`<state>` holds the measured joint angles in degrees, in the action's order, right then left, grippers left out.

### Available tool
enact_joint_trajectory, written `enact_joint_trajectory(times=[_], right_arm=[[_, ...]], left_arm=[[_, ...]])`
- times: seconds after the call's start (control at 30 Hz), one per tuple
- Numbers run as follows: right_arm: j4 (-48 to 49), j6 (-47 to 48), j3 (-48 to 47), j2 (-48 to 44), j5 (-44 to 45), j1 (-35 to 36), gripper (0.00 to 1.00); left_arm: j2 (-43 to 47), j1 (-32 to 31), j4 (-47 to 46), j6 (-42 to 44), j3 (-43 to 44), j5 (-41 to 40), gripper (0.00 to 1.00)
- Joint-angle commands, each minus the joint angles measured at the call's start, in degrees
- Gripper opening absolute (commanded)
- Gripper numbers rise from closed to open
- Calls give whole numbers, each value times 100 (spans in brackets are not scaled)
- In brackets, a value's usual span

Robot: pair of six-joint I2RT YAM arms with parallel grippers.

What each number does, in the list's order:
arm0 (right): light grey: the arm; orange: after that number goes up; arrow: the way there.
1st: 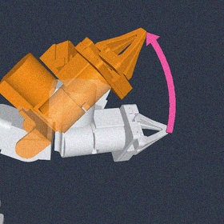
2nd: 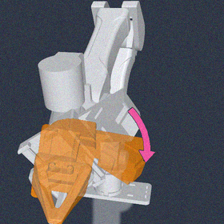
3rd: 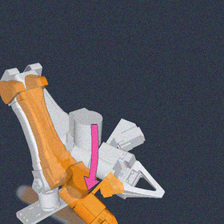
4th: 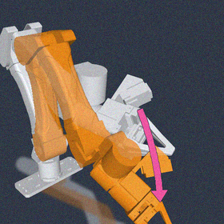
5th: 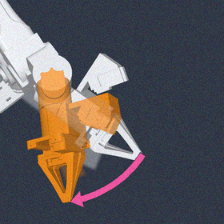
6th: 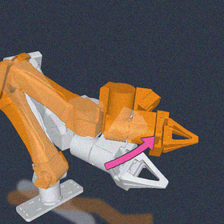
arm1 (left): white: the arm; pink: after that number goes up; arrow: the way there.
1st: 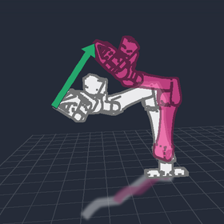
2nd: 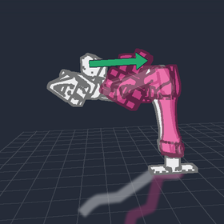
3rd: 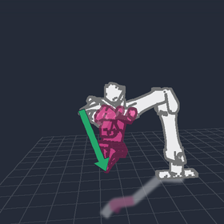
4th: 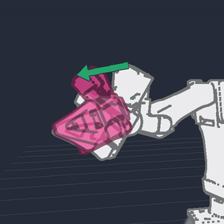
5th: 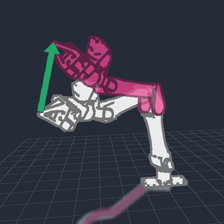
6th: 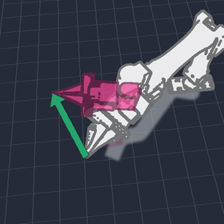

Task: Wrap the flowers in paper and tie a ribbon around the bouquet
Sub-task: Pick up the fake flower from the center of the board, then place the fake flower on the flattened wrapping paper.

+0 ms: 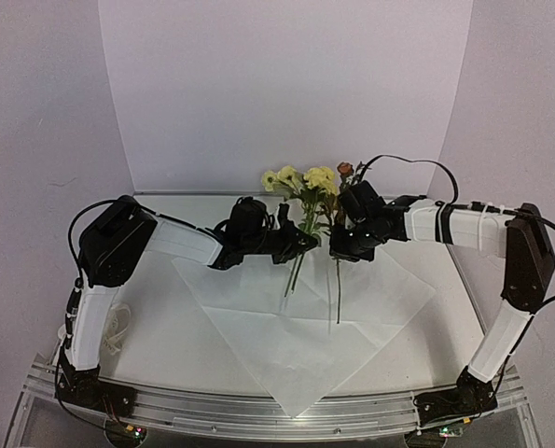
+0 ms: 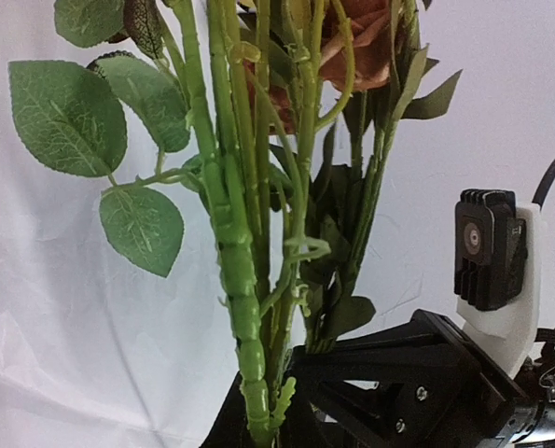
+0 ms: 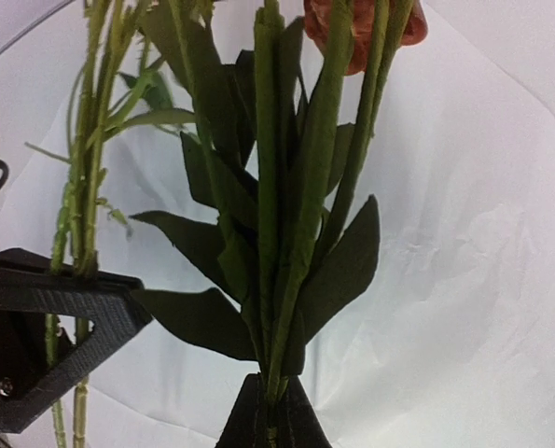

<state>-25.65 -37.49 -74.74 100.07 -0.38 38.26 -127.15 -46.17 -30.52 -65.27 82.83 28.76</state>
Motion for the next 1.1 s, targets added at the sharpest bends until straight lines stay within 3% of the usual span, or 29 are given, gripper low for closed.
enact_joint_trajectory(times=[0.0, 0.23, 0.57, 1.07], right_arm=[[-517, 128, -242, -72, 912, -83, 0], [-718, 320, -381, -316, 1109, -405, 0], [-781, 412, -742, -188, 566, -626, 0], [-810, 391, -864, -14, 114, -625, 0]], left_arm=[[112, 29, 272, 534, 149, -320, 0], [121, 28, 111, 655, -134, -357, 0], [-243, -29, 1038, 778, 366, -1104, 2], [-309, -117, 1568, 853, 485, -1480, 38]])
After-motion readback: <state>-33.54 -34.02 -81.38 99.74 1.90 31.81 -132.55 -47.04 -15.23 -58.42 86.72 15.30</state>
